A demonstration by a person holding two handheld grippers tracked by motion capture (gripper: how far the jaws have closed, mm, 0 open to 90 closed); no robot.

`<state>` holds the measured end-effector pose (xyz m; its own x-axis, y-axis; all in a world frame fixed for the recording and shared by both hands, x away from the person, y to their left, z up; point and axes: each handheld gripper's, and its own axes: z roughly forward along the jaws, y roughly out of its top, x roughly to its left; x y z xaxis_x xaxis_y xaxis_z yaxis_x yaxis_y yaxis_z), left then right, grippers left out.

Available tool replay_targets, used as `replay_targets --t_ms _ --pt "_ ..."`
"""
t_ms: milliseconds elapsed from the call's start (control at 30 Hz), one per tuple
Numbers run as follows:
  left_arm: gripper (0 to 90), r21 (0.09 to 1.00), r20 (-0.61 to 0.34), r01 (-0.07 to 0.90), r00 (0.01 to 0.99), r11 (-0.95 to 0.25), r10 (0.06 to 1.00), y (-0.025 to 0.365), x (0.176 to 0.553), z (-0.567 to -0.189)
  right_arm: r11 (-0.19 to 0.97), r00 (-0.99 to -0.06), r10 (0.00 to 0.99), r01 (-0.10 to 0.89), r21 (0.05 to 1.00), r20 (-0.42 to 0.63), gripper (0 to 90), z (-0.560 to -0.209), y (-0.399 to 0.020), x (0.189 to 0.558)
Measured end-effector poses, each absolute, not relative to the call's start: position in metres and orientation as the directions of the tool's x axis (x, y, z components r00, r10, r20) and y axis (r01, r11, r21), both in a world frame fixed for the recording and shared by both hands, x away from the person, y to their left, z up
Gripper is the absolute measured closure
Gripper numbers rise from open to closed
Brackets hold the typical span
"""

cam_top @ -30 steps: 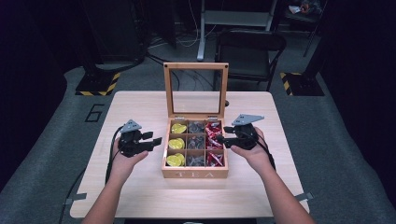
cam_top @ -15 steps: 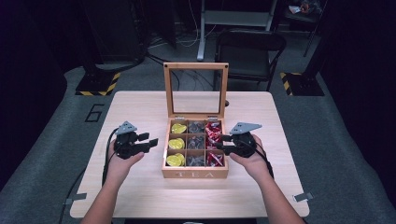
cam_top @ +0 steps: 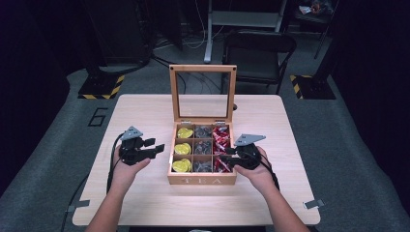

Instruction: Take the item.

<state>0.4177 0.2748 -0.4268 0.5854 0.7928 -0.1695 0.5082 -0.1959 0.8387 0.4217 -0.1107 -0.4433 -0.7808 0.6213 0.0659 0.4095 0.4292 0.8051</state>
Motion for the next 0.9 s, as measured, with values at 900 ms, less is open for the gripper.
replay_targets --t_ms 900 --pt "45.9 0.836 -0.169 0.512 0.581 -0.197 0.796 0.277 0.417 -0.429 0.478 -0.793 0.599 0.462 0.747 0.106 62.9 -0.471 -0.098 0.42"
